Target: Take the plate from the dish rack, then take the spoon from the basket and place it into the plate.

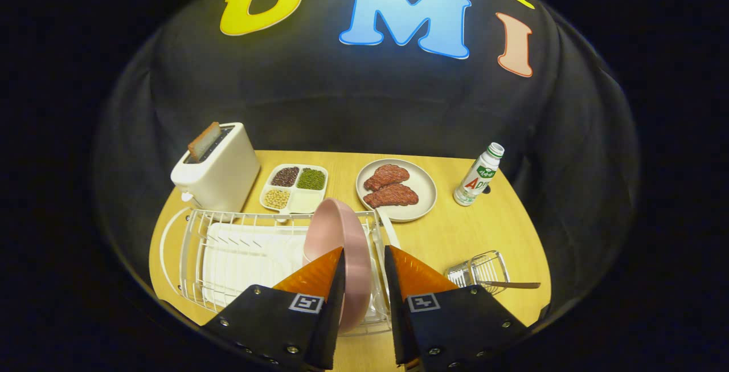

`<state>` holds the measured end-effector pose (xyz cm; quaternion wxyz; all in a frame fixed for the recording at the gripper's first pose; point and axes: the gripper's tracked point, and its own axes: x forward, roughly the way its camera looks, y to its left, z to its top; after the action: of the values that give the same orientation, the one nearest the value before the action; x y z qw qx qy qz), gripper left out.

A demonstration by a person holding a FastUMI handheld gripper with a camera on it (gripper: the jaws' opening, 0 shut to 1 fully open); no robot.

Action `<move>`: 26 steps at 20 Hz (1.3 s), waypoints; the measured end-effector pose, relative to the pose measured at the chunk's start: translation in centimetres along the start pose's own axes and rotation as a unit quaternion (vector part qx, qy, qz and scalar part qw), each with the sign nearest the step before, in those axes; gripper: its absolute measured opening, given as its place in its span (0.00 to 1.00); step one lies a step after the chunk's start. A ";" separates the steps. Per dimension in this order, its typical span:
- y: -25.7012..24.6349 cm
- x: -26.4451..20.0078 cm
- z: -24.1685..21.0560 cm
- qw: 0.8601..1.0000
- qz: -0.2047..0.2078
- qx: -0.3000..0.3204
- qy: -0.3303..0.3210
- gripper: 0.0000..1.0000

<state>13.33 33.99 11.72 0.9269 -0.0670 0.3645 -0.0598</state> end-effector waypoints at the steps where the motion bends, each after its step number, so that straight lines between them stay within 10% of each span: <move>1: 0.5 0.7 -0.5 1.000 0.005 -0.007 0.016 0.39; 7: -0.5 0.9 -0.2 0.994 -0.073 -0.063 0.047 0.05; 26: 1.4 -1.7 4.4 0.971 -0.181 -0.156 0.006 0.04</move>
<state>15.18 35.99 15.85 0.8763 -0.2755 0.3571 -0.1691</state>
